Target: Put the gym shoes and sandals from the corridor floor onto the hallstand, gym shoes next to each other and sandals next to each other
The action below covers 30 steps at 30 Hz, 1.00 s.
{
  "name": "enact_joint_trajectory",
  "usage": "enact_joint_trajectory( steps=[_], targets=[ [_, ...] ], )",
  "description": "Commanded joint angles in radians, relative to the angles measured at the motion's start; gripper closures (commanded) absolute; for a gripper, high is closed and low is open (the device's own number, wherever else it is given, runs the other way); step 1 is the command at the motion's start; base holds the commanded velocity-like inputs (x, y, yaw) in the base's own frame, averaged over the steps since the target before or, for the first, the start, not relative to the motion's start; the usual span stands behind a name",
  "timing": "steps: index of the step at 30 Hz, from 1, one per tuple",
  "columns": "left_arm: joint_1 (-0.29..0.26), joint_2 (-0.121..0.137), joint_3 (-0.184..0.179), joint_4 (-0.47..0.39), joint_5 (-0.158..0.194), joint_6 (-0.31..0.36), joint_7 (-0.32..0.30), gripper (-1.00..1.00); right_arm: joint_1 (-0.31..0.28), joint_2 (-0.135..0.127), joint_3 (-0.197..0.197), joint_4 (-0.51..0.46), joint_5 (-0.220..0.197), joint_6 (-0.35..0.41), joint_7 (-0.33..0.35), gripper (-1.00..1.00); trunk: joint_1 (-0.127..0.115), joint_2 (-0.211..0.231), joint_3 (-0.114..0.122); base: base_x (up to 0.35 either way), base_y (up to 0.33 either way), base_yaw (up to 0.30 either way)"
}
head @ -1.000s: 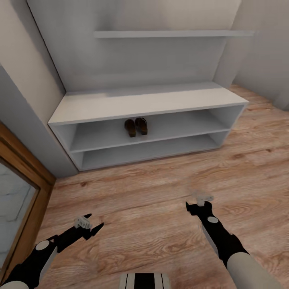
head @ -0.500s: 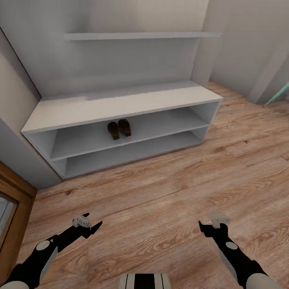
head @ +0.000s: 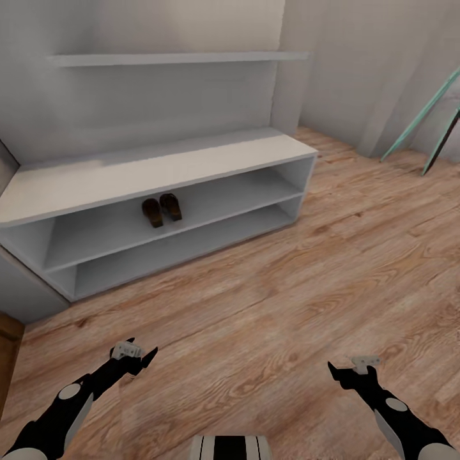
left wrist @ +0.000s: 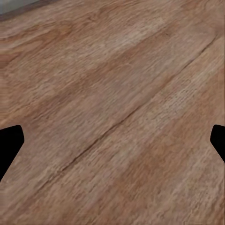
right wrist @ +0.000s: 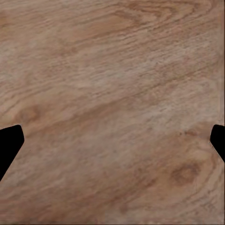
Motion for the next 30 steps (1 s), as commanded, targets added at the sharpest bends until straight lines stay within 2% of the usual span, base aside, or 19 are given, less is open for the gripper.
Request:
enact_joint_trajectory(
  steps=[1, 5, 13, 19, 25, 30],
  targets=[
    [0.000, -0.001, 0.003, -0.001, 0.001, -0.002, 0.000, -1.00, -0.001, -0.001, 0.006, 0.008, -0.012, -0.005, 0.003, -1.00, 0.000, 0.000, -0.001, 0.000, 0.000, -0.268],
    [0.000, -0.003, 0.003, -0.004, 0.001, -0.001, 0.008, -1.00, -0.001, -0.002, 0.005, 0.018, -0.016, -0.007, 0.004, -1.00, 0.000, 0.000, -0.001, 0.000, 0.000, -0.268],
    [0.000, -0.003, 0.003, -0.005, 0.000, 0.004, 0.012, -1.00, -0.001, -0.001, 0.005, 0.023, -0.038, -0.009, 0.003, -1.00, -0.004, 0.002, 0.030, 0.000, 0.000, -0.247],
    [0.000, -0.004, 0.004, -0.004, 0.002, 0.006, 0.019, -1.00, -0.001, 0.001, 0.005, 0.025, -0.039, -0.009, 0.002, -1.00, -0.006, 0.003, 0.053, 0.000, 0.000, -0.088],
    [0.000, -0.005, 0.005, 0.003, 0.005, 0.008, 0.094, -1.00, -0.001, 0.006, 0.005, 0.075, -0.040, -0.012, 0.001, -1.00, -0.009, 0.004, 0.077, 0.000, 0.000, -0.011],
    [0.000, -0.023, 0.003, 0.007, 0.007, 0.009, 0.202, -1.00, -0.001, 0.007, 0.005, 0.130, -0.041, -0.078, -0.045, -1.00, -0.011, 0.006, 0.096, 0.000, 0.000, -0.002]
  ],
)
